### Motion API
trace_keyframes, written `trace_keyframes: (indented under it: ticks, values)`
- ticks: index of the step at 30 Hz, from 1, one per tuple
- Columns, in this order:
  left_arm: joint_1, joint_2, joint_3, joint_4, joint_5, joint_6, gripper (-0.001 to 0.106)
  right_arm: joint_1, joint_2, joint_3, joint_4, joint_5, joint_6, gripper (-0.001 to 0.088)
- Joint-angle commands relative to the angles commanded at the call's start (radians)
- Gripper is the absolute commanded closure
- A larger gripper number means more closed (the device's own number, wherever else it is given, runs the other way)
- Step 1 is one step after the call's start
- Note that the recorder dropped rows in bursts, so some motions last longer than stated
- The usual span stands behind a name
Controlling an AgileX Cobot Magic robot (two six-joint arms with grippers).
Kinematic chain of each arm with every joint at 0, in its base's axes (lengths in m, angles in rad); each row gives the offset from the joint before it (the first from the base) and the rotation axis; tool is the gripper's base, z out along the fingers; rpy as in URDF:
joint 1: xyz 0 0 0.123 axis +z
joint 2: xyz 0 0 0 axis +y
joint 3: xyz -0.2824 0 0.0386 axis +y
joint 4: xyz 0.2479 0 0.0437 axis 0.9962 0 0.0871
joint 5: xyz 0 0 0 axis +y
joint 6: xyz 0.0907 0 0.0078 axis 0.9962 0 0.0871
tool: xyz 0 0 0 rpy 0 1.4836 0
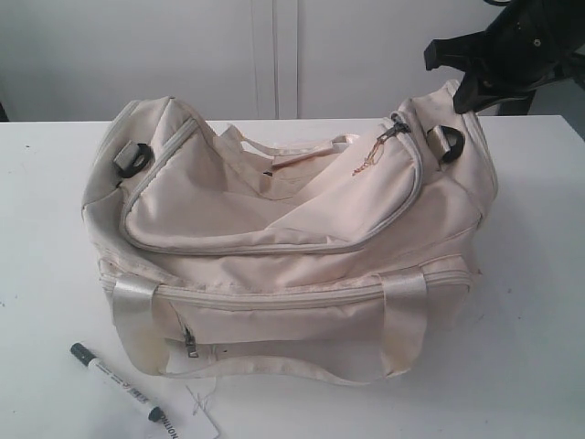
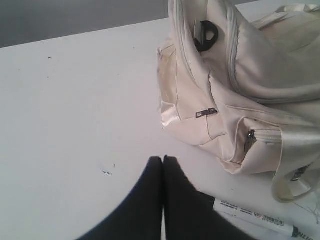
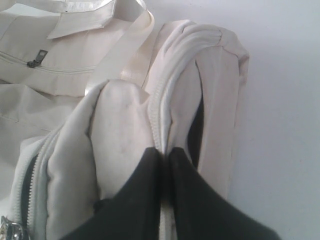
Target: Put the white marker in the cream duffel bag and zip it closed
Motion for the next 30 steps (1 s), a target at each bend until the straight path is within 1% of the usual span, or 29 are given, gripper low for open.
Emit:
trace_keyframes:
  ticks: [6,9,11,13,17,19,21,26,30]
  values:
    - [0.0,0.139,-0.097,0.0,0.038,0.059,0.105,0.0,0.0,0.0,0.0,0.0,0.0,0.0868]
    - [0.0,0.216,-0.154,-0.005,0.069,0.063,0.105,0.0,0.0,0.0,0.0,0.0,0.0,0.0868]
    - [0.0,0.27,-0.188,-0.032,0.091,0.092,0.105,0.0,0.0,0.0,0.0,0.0,0.0,0.0868]
    - [0.0,0.322,-0.223,-0.112,0.113,0.19,0.105,0.0,0.0,0.0,0.0,0.0,0.0,0.0868]
    - [0.0,0.436,-0.29,-0.342,0.137,0.417,0.105,0.0,0.0,0.0,0.0,0.0,0.0,0.0868]
    - [0.0,0.497,-0.314,-0.437,0.139,0.503,0.105,0.0,0.0,0.0,0.0,0.0,0.0,0.0868]
    - [0.0,0.557,-0.34,-0.535,0.136,0.577,0.105,0.0,0.0,0.0,0.0,0.0,0.0,0.0868]
    - [0.0,0.678,-0.401,-0.697,0.142,0.733,0.105,0.0,0.0,0.0,0.0,0.0,0.0,0.0868]
    - [0.0,0.765,-0.438,-0.861,0.14,0.875,0.105,0.0,0.0,0.0,0.0,0.0,0.0,0.0868]
